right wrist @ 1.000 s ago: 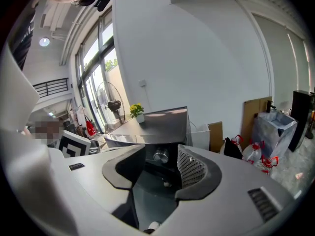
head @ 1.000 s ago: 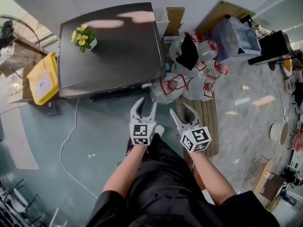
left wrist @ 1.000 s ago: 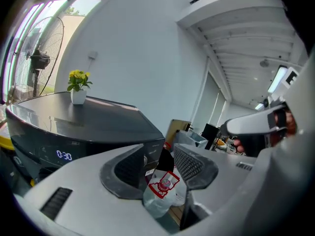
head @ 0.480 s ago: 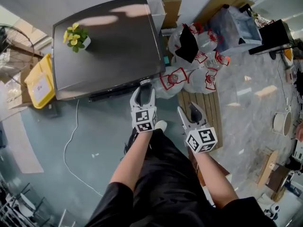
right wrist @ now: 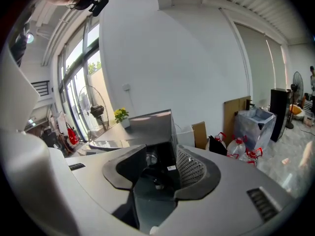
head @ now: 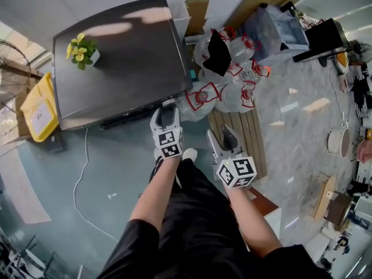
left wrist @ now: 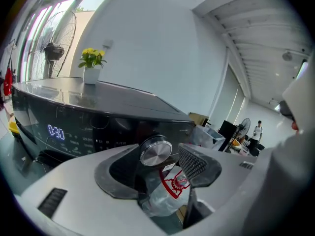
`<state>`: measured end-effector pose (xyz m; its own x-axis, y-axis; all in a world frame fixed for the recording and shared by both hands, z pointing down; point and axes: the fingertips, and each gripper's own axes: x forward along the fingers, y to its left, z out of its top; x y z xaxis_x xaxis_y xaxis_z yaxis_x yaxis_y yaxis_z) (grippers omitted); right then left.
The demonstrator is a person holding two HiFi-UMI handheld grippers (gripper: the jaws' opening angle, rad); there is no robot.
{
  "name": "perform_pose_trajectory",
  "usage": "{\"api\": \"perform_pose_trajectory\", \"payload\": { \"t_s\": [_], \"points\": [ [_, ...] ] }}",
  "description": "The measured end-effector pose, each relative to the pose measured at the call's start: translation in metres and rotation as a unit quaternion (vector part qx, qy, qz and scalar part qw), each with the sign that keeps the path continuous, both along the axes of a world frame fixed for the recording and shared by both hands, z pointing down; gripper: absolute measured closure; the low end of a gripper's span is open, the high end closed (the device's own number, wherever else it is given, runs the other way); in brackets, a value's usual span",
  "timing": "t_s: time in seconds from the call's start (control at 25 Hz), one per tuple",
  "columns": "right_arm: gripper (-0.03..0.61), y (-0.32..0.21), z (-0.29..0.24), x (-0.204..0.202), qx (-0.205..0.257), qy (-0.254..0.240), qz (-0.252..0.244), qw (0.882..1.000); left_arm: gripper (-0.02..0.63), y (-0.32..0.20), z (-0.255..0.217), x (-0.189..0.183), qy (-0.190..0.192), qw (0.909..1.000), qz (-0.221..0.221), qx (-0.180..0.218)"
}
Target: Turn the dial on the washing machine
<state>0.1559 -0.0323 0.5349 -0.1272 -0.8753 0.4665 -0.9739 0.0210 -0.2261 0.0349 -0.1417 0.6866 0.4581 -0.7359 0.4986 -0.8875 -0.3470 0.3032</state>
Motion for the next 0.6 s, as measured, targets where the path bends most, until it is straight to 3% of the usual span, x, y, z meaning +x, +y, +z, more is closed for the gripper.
{"api": "perform_pose_trajectory", "payload": {
  "t_s": [0.2,0.36,0.6],
  "points": [
    [0.397,0.005,0.003,0.007,-0.001,0.008,0.008,1.0,0.388,-0.005,0.002,-0.003,0.016,0.9998,-0.001,0.008],
    [0.396,0.014,0.003,0.015,-0.009,0.008,0.004,1.0,0.388,-0.004,0.004,-0.008,0.031,0.999,-0.031,-0.001],
    [0.397,-0.004,0.021,0.034,-0.018,-0.004,-0.014,1.0,0.387,-0.008,0.005,0.002,0.017,0.9982,-0.058,-0.003]
  ]
}}
